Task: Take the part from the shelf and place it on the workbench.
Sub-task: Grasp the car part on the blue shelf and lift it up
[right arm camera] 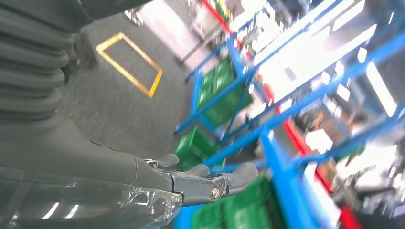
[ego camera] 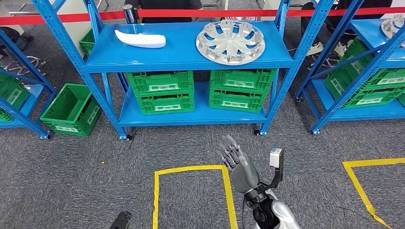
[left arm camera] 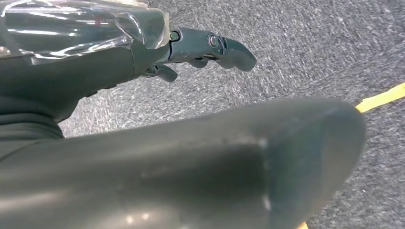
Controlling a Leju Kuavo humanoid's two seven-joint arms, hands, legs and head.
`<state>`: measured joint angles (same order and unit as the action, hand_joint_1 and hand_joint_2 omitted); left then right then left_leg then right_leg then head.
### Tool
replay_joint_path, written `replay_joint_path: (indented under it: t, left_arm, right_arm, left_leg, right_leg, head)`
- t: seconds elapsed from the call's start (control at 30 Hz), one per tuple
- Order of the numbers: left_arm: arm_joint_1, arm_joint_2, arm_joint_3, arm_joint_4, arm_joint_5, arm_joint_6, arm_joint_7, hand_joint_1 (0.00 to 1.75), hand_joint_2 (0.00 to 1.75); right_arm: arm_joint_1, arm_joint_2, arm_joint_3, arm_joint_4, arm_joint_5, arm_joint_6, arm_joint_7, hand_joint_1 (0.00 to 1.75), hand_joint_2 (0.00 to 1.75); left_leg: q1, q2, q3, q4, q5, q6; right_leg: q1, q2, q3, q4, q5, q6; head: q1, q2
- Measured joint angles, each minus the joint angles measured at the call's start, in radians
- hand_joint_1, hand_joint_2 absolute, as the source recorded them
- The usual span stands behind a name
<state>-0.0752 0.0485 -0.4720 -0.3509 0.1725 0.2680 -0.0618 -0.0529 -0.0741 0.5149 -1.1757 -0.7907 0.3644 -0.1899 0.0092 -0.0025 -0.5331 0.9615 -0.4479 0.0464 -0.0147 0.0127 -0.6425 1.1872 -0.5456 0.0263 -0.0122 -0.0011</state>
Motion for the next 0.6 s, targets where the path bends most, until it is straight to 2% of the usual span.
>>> replay_joint_path:
  t: [0.03, 0.07, 0.13, 0.17, 0.2, 0.23, 0.3, 0.37, 0.4, 0.47, 0.5, 0.53, 0.57, 0.6]
  left_arm:
    - [-0.002, -0.006, -0.008, 0.003, 0.008, -0.003, -0.01, 0.0, 0.0]
    - [-0.004, -0.01, -0.013, 0.006, 0.013, -0.007, -0.018, 0.0, 0.0]
    - [-0.007, -0.016, -0.02, 0.01, 0.022, -0.013, -0.03, 0.0, 0.0]
    - [-0.01, -0.018, -0.023, 0.012, 0.025, -0.017, -0.036, 0.0, 0.0]
    - [-0.013, -0.019, -0.025, 0.014, 0.028, -0.02, -0.042, 0.0, 0.0]
    - [-0.016, -0.02, -0.028, 0.015, 0.032, -0.023, -0.049, 0.0, 0.0]
    - [-0.017, -0.022, -0.036, 0.018, 0.036, -0.032, -0.06, 0.0, 0.0]
    - [-0.018, -0.024, -0.04, 0.02, 0.037, -0.036, -0.066, 0.0, 0.0]
    - [-0.02, -0.025, -0.042, 0.021, 0.037, -0.036, -0.068, 0.0, 0.0]
    - [-0.023, -0.026, -0.048, 0.024, 0.037, -0.037, -0.069, 0.0, 0.0]
    - [-0.024, -0.026, -0.052, 0.026, 0.037, -0.038, -0.07, 0.0, 0.0]
    - [-0.024, -0.027, -0.055, 0.028, 0.037, -0.04, -0.07, 0.0, 0.0]
    - [-0.025, -0.028, -0.058, 0.029, 0.037, -0.041, -0.07, 0.0, 0.0]
    - [-0.026, -0.028, -0.061, 0.029, 0.036, -0.041, -0.07, 0.0, 0.0]
  right_arm:
    - [-0.004, -0.015, 0.014, -0.057, -0.022, 0.032, 0.008, 0.0, 0.0]
    - [-0.006, -0.025, 0.023, -0.095, -0.036, 0.05, 0.017, 0.0, 0.0]
    - [-0.015, -0.04, 0.038, -0.154, -0.061, 0.076, 0.036, 0.0, 0.0]
    - [-0.02, -0.045, 0.047, -0.183, -0.074, 0.088, 0.046, 0.0, 0.0]
    - [-0.024, -0.049, 0.055, -0.212, -0.088, 0.101, 0.058, 0.0, 0.0]
    - [-0.026, -0.054, 0.064, -0.241, -0.101, 0.114, 0.069, 0.0, 0.0]
    - [-0.028, -0.061, 0.077, -0.289, -0.124, 0.139, 0.09, 0.0, 0.0]
    - [-0.03, -0.064, 0.083, -0.319, -0.139, 0.159, 0.105, 0.0, 0.0]
    - [-0.031, -0.065, 0.085, -0.332, -0.145, 0.169, 0.112, 0.0, 0.0]
    - [-0.033, -0.07, 0.092, -0.366, -0.163, 0.198, 0.127, 0.0, 0.0]
    - [-0.034, -0.072, 0.097, -0.381, -0.174, 0.217, 0.135, 0.0, 0.0]
    - [-0.034, -0.074, 0.1, -0.393, -0.184, 0.234, 0.141, 0.0, 0.0]
    - [-0.035, -0.076, 0.103, -0.402, -0.191, 0.248, 0.145, 0.0, 0.0]
    - [-0.035, -0.077, 0.105, -0.41, -0.196, 0.258, 0.148, 0.0, 0.0]
  left_leg:
    - [0.003, 0.002, 0.004, -0.005, 0.004, 0.003]
    - [0.003, 0.001, 0.004, -0.004, 0.003, 0.001]
    - [0.005, 0.001, 0.003, 0.008, -0.005, -0.01]
    - [0.004, 0.0, -0.001, 0.018, -0.01, -0.019]
    - [0.003, 0.0, -0.007, 0.027, -0.015, -0.026]
    - [0.001, 0.0, -0.013, 0.033, -0.018, -0.032]
    - [0.004, 0.0, -0.018, 0.037, -0.019, -0.038]
    - [0.009, 0.001, -0.032, 0.069, -0.043, -0.045]
    - [0.01, 0.001, -0.052, 0.113, -0.07, -0.05]
    - [0.011, 0.001, -0.116, 0.246, -0.132, -0.055]
    - [0.011, 0.002, -0.145, 0.303, -0.151, -0.055]
    - [0.011, 0.001, -0.16, 0.33, -0.151, -0.052]
    - [0.01, 0.001, -0.156, 0.318, -0.132, -0.047]
    - [0.008, 0.001, -0.132, 0.268, -0.099, -0.038]
  right_leg:
    - [-0.004, -0.002, -0.036, 0.067, -0.02, 0.004]
    - [-0.008, -0.003, -0.038, 0.063, -0.008, 0.015]
    - [-0.017, -0.008, 0.022, -0.076, 0.053, 0.036]
    - [-0.018, -0.009, 0.048, -0.135, 0.075, 0.038]
    - [-0.019, -0.01, 0.062, -0.17, 0.087, 0.033]
    - [-0.017, -0.008, 0.065, -0.18, 0.09, 0.024]
    - [-0.015, -0.005, 0.06, -0.176, 0.092, 0.007]
    - [-0.017, -0.003, 0.06, -0.177, 0.094, -0.005]
    - [-0.018, -0.003, 0.06, -0.178, 0.095, -0.009]
    - [-0.014, -0.003, 0.057, -0.178, 0.096, -0.016]
    - [-0.011, -0.003, 0.056, -0.178, 0.096, -0.017]
    - [-0.008, -0.003, 0.056, -0.178, 0.096, -0.018]
    - [-0.004, -0.002, 0.057, -0.178, 0.096, -0.018]
    - [-0.001, -0.002, 0.058, -0.178, 0.096, -0.018]
  head:
    - [0.001, 0.0]
    - [0.001, 0.0]
    - [0.002, 0.0]
    - [0.002, 0.0]
    - [0.002, 0.0]
    - [0.002, 0.0]
    - [0.002, 0.0]
    - [0.001, 0.0]
    - [0.001, 0.0]
    - [0.0, 0.0]
    - [0.0, 0.0]
    - [0.0, 0.0]
    - [0.0, 0.0]
    - [0.0, 0.0]
